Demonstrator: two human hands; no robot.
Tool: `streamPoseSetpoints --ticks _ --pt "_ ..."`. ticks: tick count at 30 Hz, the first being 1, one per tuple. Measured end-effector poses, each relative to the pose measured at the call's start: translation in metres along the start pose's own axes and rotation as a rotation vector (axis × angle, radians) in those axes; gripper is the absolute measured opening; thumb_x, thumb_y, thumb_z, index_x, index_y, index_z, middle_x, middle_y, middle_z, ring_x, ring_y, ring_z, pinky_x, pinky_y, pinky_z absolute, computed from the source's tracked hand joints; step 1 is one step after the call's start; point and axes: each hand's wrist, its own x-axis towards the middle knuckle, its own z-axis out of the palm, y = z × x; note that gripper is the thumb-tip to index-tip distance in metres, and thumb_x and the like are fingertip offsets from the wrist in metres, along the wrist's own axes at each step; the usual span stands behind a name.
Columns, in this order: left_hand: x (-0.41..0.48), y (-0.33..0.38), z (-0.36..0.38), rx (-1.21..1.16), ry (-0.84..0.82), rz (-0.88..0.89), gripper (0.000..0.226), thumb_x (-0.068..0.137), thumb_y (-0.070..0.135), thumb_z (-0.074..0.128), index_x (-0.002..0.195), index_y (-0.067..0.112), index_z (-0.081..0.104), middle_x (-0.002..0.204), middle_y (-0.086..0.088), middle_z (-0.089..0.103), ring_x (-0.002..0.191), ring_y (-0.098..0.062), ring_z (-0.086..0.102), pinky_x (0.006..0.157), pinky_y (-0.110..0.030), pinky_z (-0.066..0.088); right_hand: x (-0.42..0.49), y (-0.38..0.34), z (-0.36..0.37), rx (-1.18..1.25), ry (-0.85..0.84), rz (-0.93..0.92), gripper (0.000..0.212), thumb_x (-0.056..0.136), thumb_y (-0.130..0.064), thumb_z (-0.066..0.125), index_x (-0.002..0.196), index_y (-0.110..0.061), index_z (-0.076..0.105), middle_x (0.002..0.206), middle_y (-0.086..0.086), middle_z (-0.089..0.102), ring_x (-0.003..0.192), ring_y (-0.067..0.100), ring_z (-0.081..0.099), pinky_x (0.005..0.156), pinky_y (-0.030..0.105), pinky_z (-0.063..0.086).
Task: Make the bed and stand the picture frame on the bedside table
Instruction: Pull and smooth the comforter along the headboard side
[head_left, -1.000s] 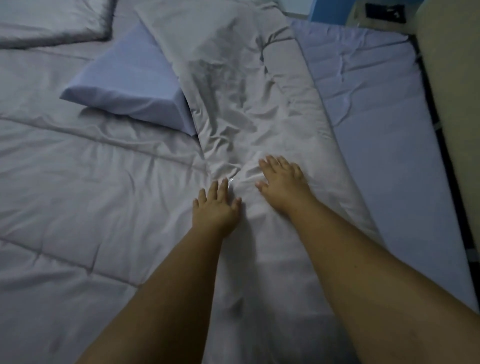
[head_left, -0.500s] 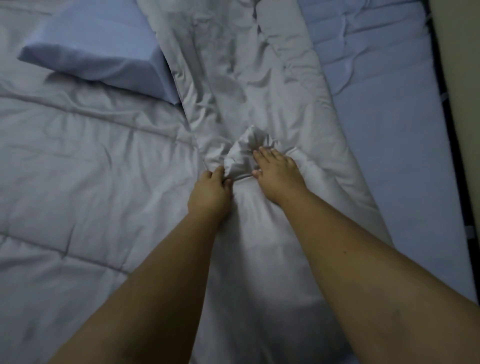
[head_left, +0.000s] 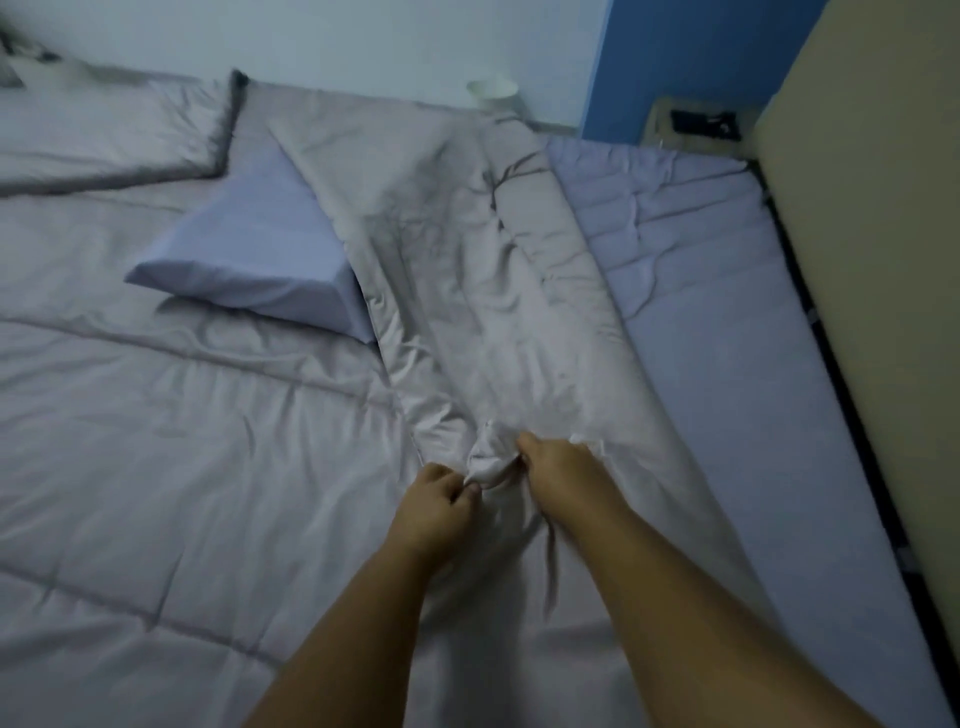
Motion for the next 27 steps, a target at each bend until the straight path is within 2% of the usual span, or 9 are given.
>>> streamPoseSetpoints --ticks 4,6,8,11,14,17,19,23,27 --pt "-0.027 0.02 -0.013 -0.051 -0.082 0.047 0.037 0.092 0.035 0.049 0.109 0.009 0.07 0.137 0.002 0.043 0.123 -0.013 0.048 0.097 -0.014 0.031 -0.021 -0.009 -0.03 -0.028 -0.046 -0.031 0.021 0.096 -0.021 0.036 0.113 -0.023 0.046 0.115 0.014 0.063 0.104 0.031 0.06 0.086 0.037 0.045" --pt "-0.045 0.038 -0.022 -0.07 -0.156 0.054 0.043 0.083 0.041 0.05 0.113 0.017 0.069 0.134 0.008 0.045 0.123 -0.009 0.048 0.098 -0.017 0.034 -0.034 -0.014 -0.048 -0.032 -0.066 -0.043 0.018 0.094 -0.019 0.037 0.108 -0.022 0.047 0.112 0.015 0.063 0.102 0.031 0.06 0.082 0.036 0.044" --pt "-0.062 0.054 -0.028 -0.146 -0.219 0.017 0.043 0.066 0.045 0.055 0.101 0.027 0.073 0.117 0.009 0.059 0.107 -0.008 0.056 0.093 -0.022 0.04 -0.051 -0.018 -0.068 -0.043 -0.093 -0.067 0.016 0.092 -0.019 0.039 0.107 -0.021 0.046 0.11 0.016 0.063 0.101 0.031 0.06 0.079 0.037 0.044" --pt "-0.082 0.069 -0.031 -0.29 -0.263 -0.096 0.026 0.04 0.044 0.063 0.062 0.034 0.075 0.076 0.007 0.069 0.076 -0.012 0.061 0.08 -0.029 0.047 -0.082 -0.023 -0.096 -0.079 -0.165 -0.092 0.024 0.092 -0.025 0.043 0.115 -0.029 0.046 0.118 0.014 0.061 0.106 0.031 0.058 0.085 0.037 0.044" --pt "-0.121 0.099 -0.036 -0.309 -0.33 -0.154 0.003 0.06 0.036 0.073 0.063 0.034 0.072 0.075 0.005 0.067 0.07 -0.008 0.058 0.066 -0.02 0.046 -0.119 -0.02 -0.121 -0.09 -0.215 -0.092 0.03 0.092 -0.036 0.045 0.121 -0.042 0.047 0.127 0.011 0.057 0.112 0.031 0.056 0.092 0.035 0.042" --pt "-0.148 0.122 -0.025 -0.282 -0.412 -0.218 0.015 0.088 0.031 0.06 0.099 0.023 0.066 0.102 -0.006 0.061 0.074 -0.013 0.056 0.061 -0.021 0.047 -0.157 -0.01 -0.14 -0.132 -0.276 -0.062 0.038 0.094 -0.037 0.043 0.131 -0.044 0.044 0.136 0.01 0.052 0.119 0.03 0.052 0.098 0.035 0.039" --pt "-0.169 0.137 -0.012 -0.278 -0.444 -0.264 0.028 0.09 0.026 0.054 0.114 0.013 0.061 0.109 -0.01 0.059 0.073 -0.016 0.056 0.064 -0.024 0.048 -0.187 -0.001 -0.152 -0.152 -0.307 -0.024 0.039 0.095 -0.035 0.042 0.133 -0.042 0.044 0.141 0.011 0.046 0.123 0.031 0.049 0.101 0.037 0.037" --pt "-0.217 0.166 0.024 -0.253 -0.435 -0.283 0.015 0.092 0.02 0.047 0.099 0.01 0.056 0.095 -0.009 0.055 0.071 -0.018 0.056 0.061 -0.027 0.048 -0.256 0.026 -0.173 -0.187 -0.341 0.043 0.039 0.097 -0.033 0.039 0.135 -0.041 0.044 0.148 0.01 0.039 0.128 0.032 0.044 0.105 0.039 0.033" --pt "-0.25 0.182 0.071 -0.127 -0.432 -0.197 0.028 0.097 0.024 0.039 0.116 0.009 0.054 0.093 -0.012 0.055 0.071 -0.025 0.056 0.065 -0.041 0.053 -0.32 0.063 -0.18 -0.218 -0.437 0.122 0.039 0.095 -0.033 0.042 0.132 -0.038 0.049 0.143 0.01 0.045 0.123 0.033 0.049 0.103 0.04 0.036"
